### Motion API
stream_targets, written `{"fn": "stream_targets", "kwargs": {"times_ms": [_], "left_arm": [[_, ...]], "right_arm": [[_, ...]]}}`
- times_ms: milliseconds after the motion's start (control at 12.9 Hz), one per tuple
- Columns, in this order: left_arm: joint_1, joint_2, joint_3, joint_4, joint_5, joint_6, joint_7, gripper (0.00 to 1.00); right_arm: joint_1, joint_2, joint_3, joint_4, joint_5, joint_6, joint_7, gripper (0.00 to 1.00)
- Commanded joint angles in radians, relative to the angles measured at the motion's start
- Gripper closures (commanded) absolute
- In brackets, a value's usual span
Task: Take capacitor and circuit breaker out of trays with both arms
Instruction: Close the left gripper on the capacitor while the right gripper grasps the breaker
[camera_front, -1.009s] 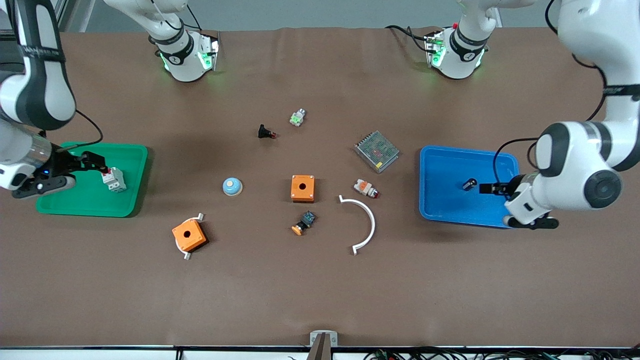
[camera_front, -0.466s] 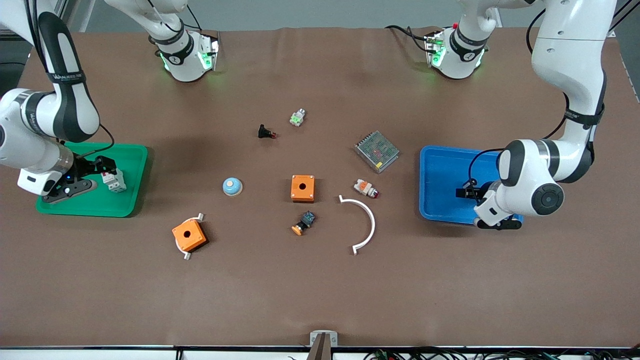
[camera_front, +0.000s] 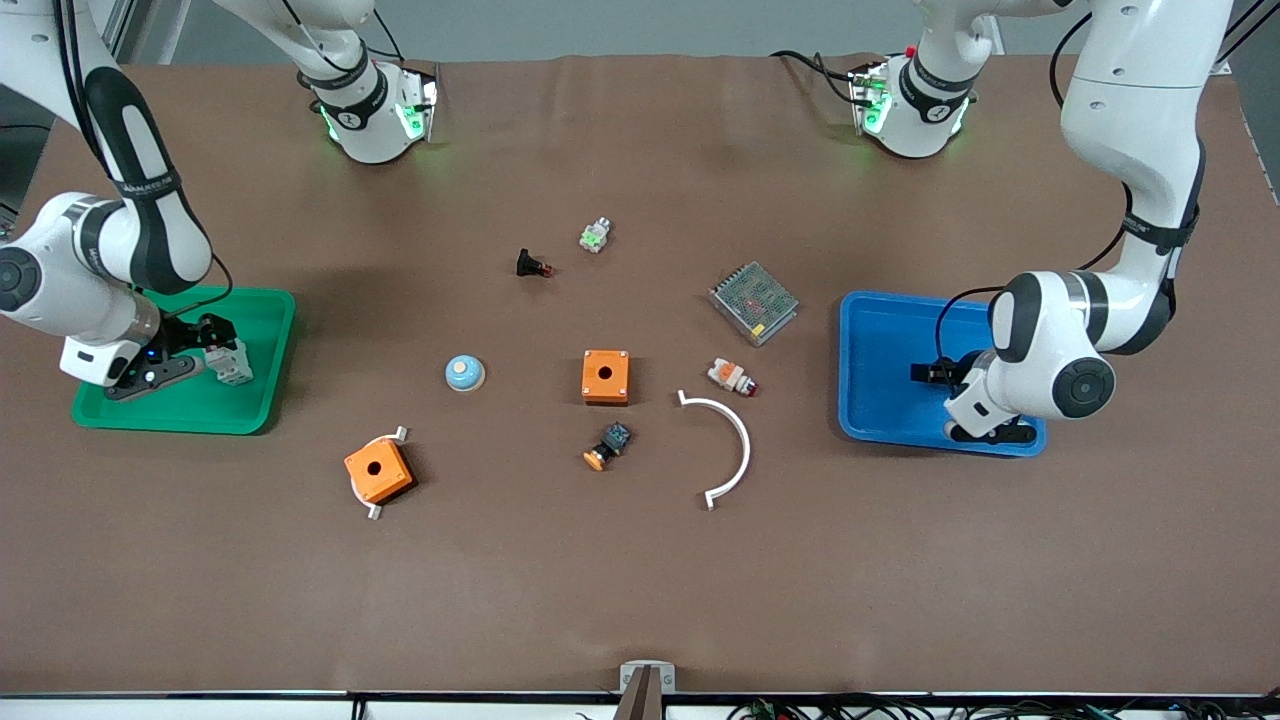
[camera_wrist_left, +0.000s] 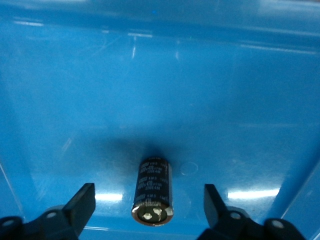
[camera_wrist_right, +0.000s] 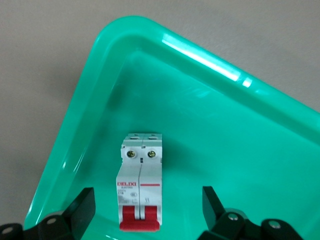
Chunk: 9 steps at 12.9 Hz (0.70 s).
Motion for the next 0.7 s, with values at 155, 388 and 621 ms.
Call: {"fn": "stream_targets", "kwargs": {"times_ms": [155, 388, 621], "left_arm": [[0.004, -0.051, -0.001, -0.051, 0.019, 0.030, -0.008, 0.53], [0.004, -0.053, -0.001, -0.042, 0.016, 0.029, -0.011, 0.78], [-0.011, -0.051, -0.009, 0.050, 0.006, 0.015, -0.089, 0.97]], "right_arm": [[-0.012, 0.034, 0.014, -0.015, -0.023, 0.056, -0.005, 0.22], [-0.012, 0.034, 0.015, -0.015, -0.023, 0.054, -0.045, 0.74], [-0.004, 0.024, 0.019, -0.014, -0.023, 0.033, -0.044, 0.96]]}}
